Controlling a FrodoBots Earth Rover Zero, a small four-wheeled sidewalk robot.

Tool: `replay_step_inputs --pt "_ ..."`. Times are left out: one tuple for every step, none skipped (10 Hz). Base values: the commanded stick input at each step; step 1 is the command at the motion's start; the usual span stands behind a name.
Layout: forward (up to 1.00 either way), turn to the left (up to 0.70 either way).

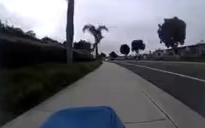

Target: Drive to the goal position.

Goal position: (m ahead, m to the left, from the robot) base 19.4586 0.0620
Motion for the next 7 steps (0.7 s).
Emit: replay_step_inputs --pt "1.0 0.0" --pt "1.0 0.0" --pt "1.0 0.0" --pt "1.0 0.0" --pt "1.0 0.0" --pt "1.0 0.0" --pt "1.0 0.0"
